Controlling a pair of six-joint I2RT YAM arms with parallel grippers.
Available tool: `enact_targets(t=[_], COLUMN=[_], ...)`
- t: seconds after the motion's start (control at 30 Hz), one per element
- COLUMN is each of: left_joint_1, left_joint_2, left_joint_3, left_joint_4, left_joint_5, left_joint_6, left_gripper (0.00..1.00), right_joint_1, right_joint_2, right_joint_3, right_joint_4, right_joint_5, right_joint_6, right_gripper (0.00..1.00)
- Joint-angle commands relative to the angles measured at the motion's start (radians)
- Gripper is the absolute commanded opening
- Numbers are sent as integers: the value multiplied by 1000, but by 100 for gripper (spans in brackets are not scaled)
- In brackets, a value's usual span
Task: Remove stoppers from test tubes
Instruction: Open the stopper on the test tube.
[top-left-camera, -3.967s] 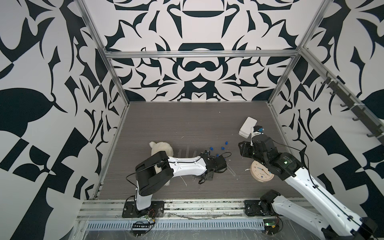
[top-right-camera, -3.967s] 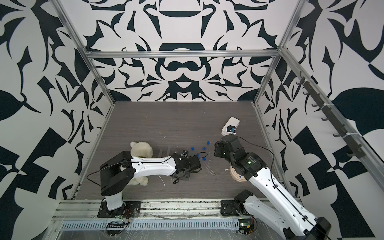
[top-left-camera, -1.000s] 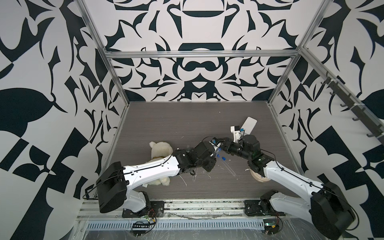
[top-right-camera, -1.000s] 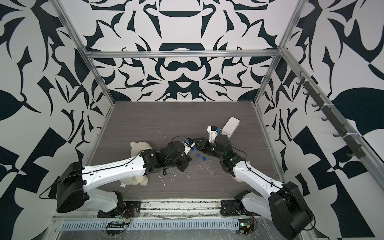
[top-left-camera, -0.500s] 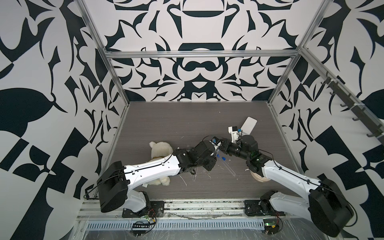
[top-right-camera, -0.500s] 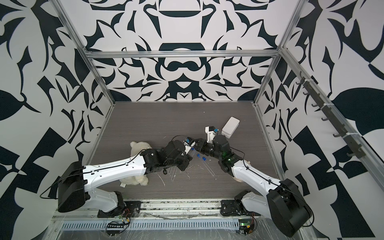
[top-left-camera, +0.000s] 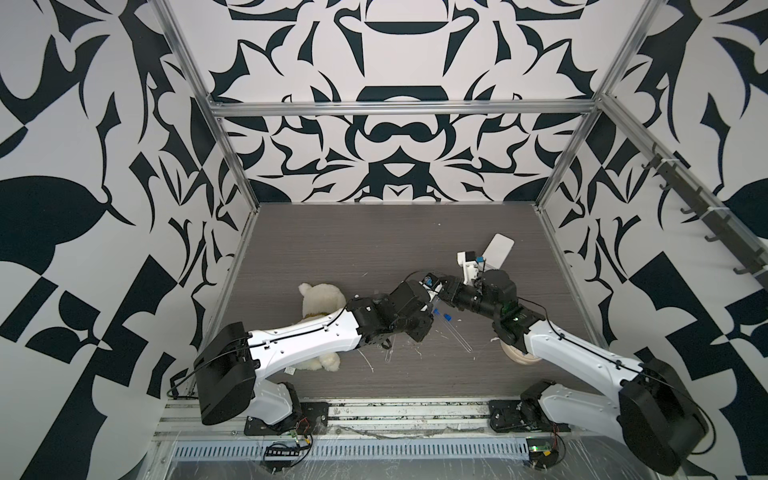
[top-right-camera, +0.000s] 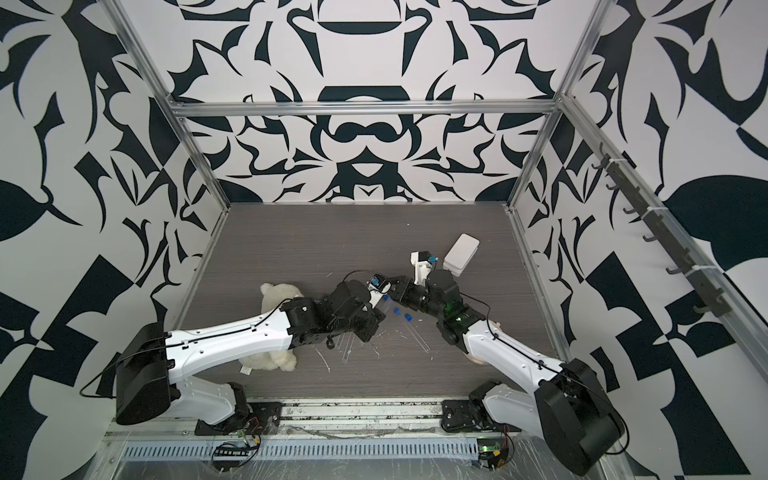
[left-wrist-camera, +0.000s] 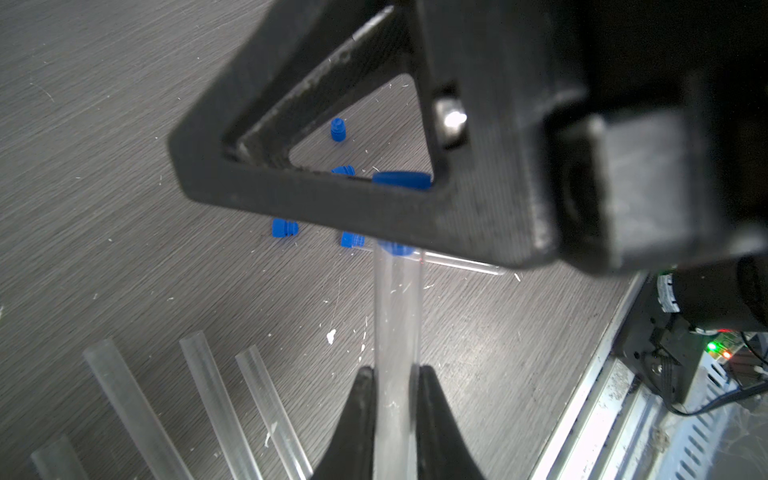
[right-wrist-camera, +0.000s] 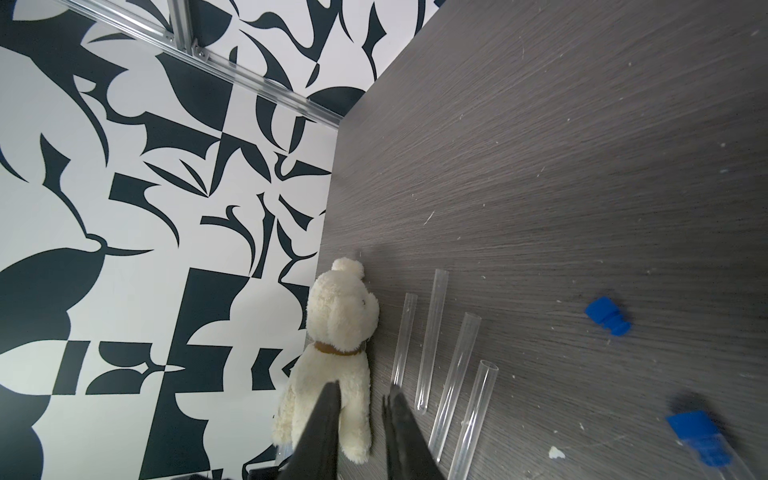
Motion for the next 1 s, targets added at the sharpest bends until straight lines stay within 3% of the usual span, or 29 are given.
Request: enact_targets(t=[0.0, 0.57, 0.97], left_joint_1=[5, 4, 4], left_joint_2=[4, 10, 0], left_joint_3=[18, 25, 21], left_joint_4=[-8, -9, -11], left_joint_5=[15, 13, 12], left_joint_6=[10, 10, 2], left_gripper=[9, 9, 9], right_joint_1=[4, 14, 14], right_joint_2=[-27, -6, -6], right_joint_3=[47, 63, 69], right_joint_4=[7, -5, -21], right_joint_5=[21, 17, 46], right_joint_6=[-29, -33, -63], right_gripper=[20, 13, 0])
